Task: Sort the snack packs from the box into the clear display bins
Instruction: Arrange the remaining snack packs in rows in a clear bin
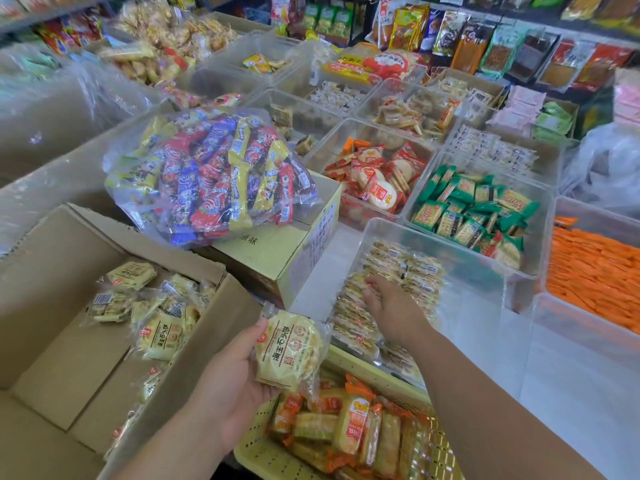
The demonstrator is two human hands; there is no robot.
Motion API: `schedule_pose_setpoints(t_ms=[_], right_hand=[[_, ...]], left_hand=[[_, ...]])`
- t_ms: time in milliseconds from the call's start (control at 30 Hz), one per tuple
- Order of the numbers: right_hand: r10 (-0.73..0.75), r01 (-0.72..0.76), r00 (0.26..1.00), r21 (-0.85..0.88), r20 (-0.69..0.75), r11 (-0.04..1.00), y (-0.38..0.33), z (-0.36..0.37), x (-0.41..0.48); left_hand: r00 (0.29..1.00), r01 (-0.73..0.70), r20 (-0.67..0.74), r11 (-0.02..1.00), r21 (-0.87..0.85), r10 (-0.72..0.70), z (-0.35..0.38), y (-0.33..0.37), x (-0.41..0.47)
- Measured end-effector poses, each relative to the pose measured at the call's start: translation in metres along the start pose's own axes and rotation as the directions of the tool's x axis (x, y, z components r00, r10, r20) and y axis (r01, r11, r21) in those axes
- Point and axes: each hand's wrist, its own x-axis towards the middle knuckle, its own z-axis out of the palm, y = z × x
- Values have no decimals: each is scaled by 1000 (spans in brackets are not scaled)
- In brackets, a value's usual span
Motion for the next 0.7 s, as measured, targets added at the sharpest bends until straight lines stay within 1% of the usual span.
schedule_pose_setpoints(t_ms=[100,200,267,300,400,467,533,567,633,667,700], right_hand=[[-8,8,1000,-42,-8,999,2,0,1],[0,1,1000,-159,8,987,2,-6,1],[-21,13,999,-186,-42,982,-5,-12,-7],[-53,37,995,-166,-90,985,-11,-14,-14],[-199,205,955,1,-219,979,-36,-18,-50],[-238,283,942,176,-237,943,-54,-16,-80],[-206,276,953,353,-223,894,-68,-13,-105],[-169,241,966,447,-195,862,-72,-10,-115],[-122,141,990,651,-74,746,-80,-7,-128],[-136,116,990,719,-30,685,-83,-8,-132],[-167,121,986,759,-17,640,-84,-9,-135]], left_hand=[[1000,-2,-2,1000,-6,2,-1,1,-2],[1000,-26,-2,1000,-16,26,-3,2,-3],[998,-63,1,998,-10,63,-4,2,-2],[996,-85,9,996,0,85,-4,2,-1],[986,-161,45,986,52,158,-2,4,0],[971,-237,61,964,119,231,4,5,-1],[935,-355,73,912,206,347,14,5,-4],[908,-418,87,872,255,410,21,5,-6],[848,-524,149,766,372,508,39,4,-12],[821,-563,200,700,439,534,48,4,-14],[797,-594,260,632,498,545,57,2,-16]])
